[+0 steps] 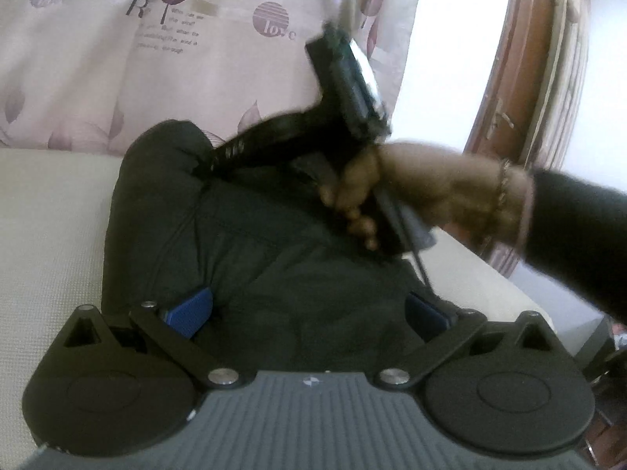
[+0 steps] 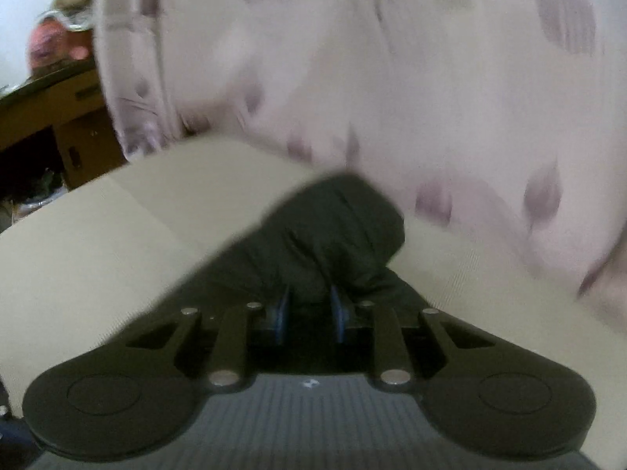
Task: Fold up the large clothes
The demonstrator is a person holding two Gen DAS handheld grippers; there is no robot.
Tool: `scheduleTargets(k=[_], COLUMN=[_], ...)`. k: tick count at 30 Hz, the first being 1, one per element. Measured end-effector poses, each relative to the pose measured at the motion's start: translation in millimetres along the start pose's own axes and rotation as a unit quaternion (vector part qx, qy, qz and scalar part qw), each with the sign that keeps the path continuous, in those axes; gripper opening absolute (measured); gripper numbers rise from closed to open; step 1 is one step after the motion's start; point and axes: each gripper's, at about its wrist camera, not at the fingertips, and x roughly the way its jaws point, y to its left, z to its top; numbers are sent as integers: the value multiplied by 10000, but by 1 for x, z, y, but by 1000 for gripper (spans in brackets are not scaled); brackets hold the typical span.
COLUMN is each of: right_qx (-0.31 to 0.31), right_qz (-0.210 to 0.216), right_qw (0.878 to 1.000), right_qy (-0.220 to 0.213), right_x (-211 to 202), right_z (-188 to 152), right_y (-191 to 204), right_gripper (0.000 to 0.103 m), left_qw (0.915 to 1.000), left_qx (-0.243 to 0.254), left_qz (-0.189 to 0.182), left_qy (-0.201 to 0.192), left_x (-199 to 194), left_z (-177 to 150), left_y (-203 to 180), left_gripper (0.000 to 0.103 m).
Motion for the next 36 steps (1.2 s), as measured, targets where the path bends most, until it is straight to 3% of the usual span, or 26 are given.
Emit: scheduleTargets(k=[7,12,15,18,20,23,25,29,32,36], right_qx=[570,737,1052,1377,1173,530,422,1042,965,1208], right_qz=[-50,-66,106,80,-21,-615,-825,-689,-826,-587], right_qw=[9980,9964,9935,9901,9931,9967,9955,9921,9919,9906], right_qy=[252,406,411,255,42,3,200,136,86,262], right_x=[32,48,44,9,-25,-59,-60,-45,-31,-34], right_z=[-31,-32,-29,-29,-33,-53,-72,-105,-113,-105], right_y=[-13,-20,-32,-47,-46,-38,-41,-55,-48,-66], right_gripper=[19,18,19,22,23,23,22,22,22,22], left_qw=[9998,9998,9995,9993,9993,9993,9993,9993,9994,9993], left_qx=[-87,-19,-18,-3,-20,25,97,192,40,90], left_qz=[-177,-173,-197,-192,-185,-152,-164,-136,-177,-68], left_qy=[32,72,239,317,332,326,312,277,284,359], left_x=[3,6,7,7,7,7,8,9,9,10], left_z=[6,2,2,4,5,3,1,0,-1,-3], left_y=[1,3,4,4,4,2,0,-7,-6,-7], left_gripper=[103,103,103,103,103,103,103,103,103,103])
